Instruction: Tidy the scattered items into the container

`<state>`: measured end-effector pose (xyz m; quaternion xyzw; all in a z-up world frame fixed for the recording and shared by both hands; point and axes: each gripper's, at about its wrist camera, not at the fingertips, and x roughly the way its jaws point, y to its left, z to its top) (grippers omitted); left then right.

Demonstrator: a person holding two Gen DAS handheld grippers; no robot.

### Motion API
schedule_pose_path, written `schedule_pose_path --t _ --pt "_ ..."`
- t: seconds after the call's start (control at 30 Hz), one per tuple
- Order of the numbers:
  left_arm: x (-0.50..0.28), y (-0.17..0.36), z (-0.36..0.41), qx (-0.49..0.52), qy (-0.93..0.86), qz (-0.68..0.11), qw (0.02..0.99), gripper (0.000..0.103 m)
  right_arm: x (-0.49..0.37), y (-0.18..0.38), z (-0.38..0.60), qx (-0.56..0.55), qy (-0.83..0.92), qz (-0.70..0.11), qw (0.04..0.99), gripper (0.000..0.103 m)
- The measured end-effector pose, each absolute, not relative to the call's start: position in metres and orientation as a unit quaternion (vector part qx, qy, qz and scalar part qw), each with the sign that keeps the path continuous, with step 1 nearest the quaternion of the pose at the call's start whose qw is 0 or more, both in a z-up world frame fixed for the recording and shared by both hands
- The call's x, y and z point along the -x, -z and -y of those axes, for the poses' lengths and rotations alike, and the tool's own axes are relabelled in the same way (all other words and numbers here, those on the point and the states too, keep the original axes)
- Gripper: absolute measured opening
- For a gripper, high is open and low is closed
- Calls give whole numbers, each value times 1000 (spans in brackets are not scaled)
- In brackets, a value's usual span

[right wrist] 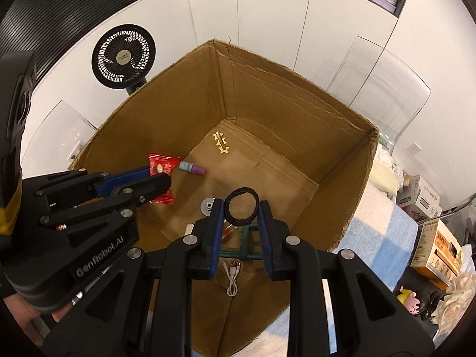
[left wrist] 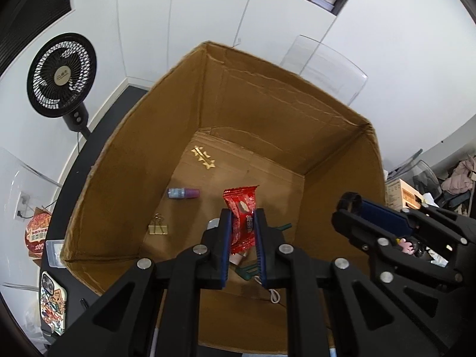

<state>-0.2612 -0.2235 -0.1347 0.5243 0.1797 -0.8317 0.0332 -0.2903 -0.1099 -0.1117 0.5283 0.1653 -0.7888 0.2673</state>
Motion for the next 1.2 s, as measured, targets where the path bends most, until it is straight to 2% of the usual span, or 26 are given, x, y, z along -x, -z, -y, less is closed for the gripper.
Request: schedule_pose_path --t 0.03,0.1,0.13,0.17,0.2,0.23,0.33,0.4,0.43,0.53,0.57,1.2 --pt "261 136 225 -527 830 -181 34 16 291 113 110 -529 789 -165 265 26" --pt "261 140 226 -532 826 -184 34 18 291 114 109 -530 790 -163 261 36" --pt "261 141 227 -533 825 -183 35 29 290 114 109 -529 791 -163 260 39" --pt "261 142 228 -534 825 -178 39 37 290 113 109 -528 792 -163 259 47" --pt "260 142 229 -535 825 -175 48 50 289 113 109 -527 793 -163 257 59" --pt "259 143 232 -535 824 -178 51 59 289 113 108 -526 796 -162 254 60" --pt "257 145 240 -533 823 -188 58 72 290 110 104 -522 802 -157 243 70" --pt "256 145 243 -533 823 -183 68 92 291 108 101 -521 805 -152 238 78" --pt "255 144 244 -531 825 -181 71 97 291 107 100 -521 807 -149 236 79" --pt "255 142 247 -525 829 -178 72 102 292 104 96 -519 811 -142 229 94" --pt "255 141 247 -523 830 -178 71 102 292 104 95 -520 812 -139 227 103" --pt "241 113 224 -506 848 -153 51 102 273 81 65 -512 825 -100 219 103"
